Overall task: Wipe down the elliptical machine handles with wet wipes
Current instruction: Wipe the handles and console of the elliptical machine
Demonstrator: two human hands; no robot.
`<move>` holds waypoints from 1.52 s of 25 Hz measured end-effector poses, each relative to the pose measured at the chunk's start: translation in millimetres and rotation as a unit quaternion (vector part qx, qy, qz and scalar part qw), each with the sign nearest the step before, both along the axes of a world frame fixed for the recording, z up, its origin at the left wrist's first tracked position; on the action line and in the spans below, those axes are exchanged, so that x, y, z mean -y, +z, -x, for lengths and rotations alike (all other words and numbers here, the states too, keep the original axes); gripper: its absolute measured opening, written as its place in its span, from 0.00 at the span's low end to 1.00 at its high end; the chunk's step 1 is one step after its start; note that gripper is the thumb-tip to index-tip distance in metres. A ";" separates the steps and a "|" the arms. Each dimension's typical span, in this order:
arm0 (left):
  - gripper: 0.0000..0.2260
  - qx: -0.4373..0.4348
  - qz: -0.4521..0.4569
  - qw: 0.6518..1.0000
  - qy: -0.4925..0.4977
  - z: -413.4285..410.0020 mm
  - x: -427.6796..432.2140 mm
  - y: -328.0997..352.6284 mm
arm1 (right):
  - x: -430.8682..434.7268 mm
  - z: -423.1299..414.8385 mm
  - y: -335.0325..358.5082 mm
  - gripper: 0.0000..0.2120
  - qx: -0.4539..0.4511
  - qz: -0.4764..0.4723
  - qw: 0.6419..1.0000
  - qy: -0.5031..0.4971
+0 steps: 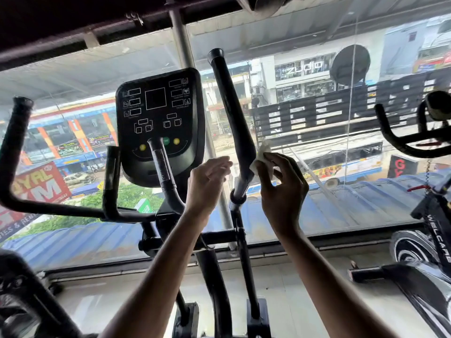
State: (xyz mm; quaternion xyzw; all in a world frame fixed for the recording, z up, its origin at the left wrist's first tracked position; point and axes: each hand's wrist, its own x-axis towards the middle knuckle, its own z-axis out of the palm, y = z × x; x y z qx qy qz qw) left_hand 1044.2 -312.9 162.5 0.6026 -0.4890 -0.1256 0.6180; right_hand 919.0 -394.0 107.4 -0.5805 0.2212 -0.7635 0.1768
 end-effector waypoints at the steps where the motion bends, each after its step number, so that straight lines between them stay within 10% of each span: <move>1: 0.10 -0.021 -0.007 1.000 -0.017 -1.5 9.1 5.3 | 3.4 -6.6 4.5 0.07 -0.005 0.026 0.999 -0.024; 7: 0.11 -0.146 -0.061 0.981 -0.114 -2.1 35.6 23.5 | 2.3 -39.5 -34.0 0.07 0.001 0.039 0.996 -0.078; 38: 0.07 -0.095 -0.025 0.990 -0.105 -0.8 53.8 11.9 | -26.3 -88.6 -33.3 0.04 0.260 -0.186 0.947 0.026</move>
